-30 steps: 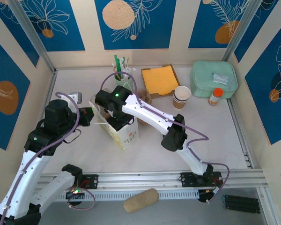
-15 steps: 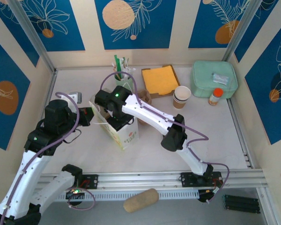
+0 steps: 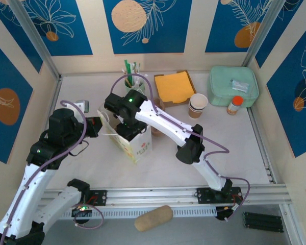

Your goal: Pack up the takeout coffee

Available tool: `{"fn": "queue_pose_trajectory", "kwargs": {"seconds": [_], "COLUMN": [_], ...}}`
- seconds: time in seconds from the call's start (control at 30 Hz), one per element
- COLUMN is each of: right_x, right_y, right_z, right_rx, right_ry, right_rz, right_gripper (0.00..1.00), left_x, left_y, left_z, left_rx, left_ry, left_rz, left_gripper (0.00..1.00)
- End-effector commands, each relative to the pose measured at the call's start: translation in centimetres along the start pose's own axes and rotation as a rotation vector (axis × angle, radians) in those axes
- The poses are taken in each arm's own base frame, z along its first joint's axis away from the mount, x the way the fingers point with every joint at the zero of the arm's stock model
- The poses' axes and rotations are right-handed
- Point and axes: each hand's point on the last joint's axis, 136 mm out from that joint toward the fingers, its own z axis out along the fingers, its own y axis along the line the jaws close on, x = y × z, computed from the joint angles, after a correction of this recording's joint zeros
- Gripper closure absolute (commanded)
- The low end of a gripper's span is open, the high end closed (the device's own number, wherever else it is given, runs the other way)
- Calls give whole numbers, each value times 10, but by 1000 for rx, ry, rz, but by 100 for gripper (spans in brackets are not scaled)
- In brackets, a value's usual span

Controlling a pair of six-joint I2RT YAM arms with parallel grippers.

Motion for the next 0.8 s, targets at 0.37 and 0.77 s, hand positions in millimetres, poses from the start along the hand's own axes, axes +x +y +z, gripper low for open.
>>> {"fn": "queue_pose_trajectory", "kwargs": {"seconds": [0.37, 0.77], "right_x": [65, 71], "right_y": [-12, -16], "right_z": [-9, -9], "right_rx": [21, 35], "right_ry": [226, 239], "right_rz": [-5, -8], "right_gripper": [53, 53], "left_x": [-1, 0], "left_y": [2, 3], "left_z": [2, 2], "left_rx": [-12, -18], "left_ry": [-5, -5], "left_rz": [8, 8], "left_gripper": [100, 100]}}
